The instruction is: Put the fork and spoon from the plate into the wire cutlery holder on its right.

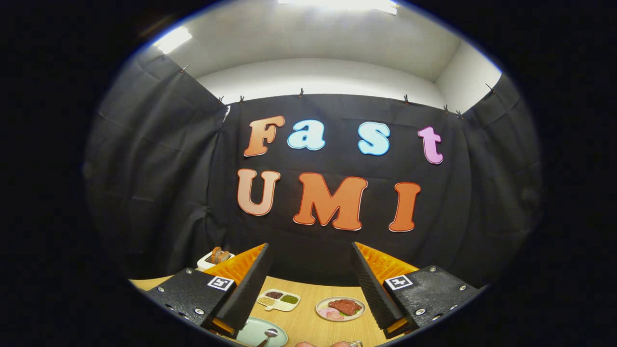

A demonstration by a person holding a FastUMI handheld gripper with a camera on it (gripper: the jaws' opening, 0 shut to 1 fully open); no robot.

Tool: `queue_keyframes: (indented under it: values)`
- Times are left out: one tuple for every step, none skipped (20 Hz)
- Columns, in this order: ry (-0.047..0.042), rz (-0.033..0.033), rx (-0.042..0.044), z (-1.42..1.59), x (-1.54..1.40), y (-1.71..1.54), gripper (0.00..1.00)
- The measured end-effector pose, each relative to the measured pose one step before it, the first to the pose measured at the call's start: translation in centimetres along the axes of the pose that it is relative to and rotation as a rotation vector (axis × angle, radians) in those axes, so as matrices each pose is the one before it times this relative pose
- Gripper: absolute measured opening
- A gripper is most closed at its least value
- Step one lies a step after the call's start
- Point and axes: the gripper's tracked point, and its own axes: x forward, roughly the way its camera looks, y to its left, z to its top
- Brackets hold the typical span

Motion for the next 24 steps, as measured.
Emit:
queue_keyframes:
  values:
    - [-0.00164,-0.00119,-0.0035,0.039,0.133,-0.194,0.98]
    - [-0.00619,-0.00041,0.00086,0.215,0.153,-0.126,0.98]
    - [-0.00419,-0.00064,0.00416,0.169,0.255,-0.138,0.98]
    - [-0.00238,-0.00054,0.00611,-0.079,0.193,-0.11,0.98]
    - [0.00311,0.00046,0.00403,-0.197,0.26,-0.11,0.98]
    - [0.00724,0.00158,0.00301,-0.282,0.319,-0.05,0.98]
    - [0.01073,0.00358,0.0043,-0.383,0.241,0.025,0.98]
    - [0.01251,0.00863,0.00668,-0.43,0.327,0.254,0.98]
    - [0.0174,0.0053,0.0077,-0.53,0.4,0.249,0.98]
    - [0.02186,0.00453,0.00807,-0.823,0.395,0.25,0.98]
    - [0.0265,0.00437,0.00766,-0.866,0.498,0.349,0.98]
    - [0.03139,0.00655,0.00924,-0.961,0.297,0.458,0.98]
    - [0.03518,0.01135,0.01168,-0.913,0.266,0.54,0.98]
    - [0.04669,0.01292,0.01231,-1.19,0.37,0.589,0.98]
    - [0.0505,0.01574,0.01634,-1.345,0.7,0.57,0.98]
    - [0.04994,0.02231,0.0188,-1.254,0.653,0.882,0.98]
    - [0.05215,0.01526,0.01755,-1.225,0.731,0.761,0.98]
    - [0.04986,0.00954,0.01431,-1.208,0.804,0.387,0.98]
    - [0.05194,0.0021,0.00982,-1.331,0.521,0.261,0.98]
    - [0.05694,0.00264,0.00438,-1.534,0.735,0.207,0.98]
    - [0.06464,0.00204,0.00185,-1.612,0.88,0.204,0.98]
    - [0.06546,0.00348,0.0052,-1.765,0.78,0.184,0.98]
    - [0.05997,0.0128,0.00901,-1.587,0.983,0.535,0.99]
    - [0.05757,0.00682,0.01208,-1.431,0.792,0.337,0.99]
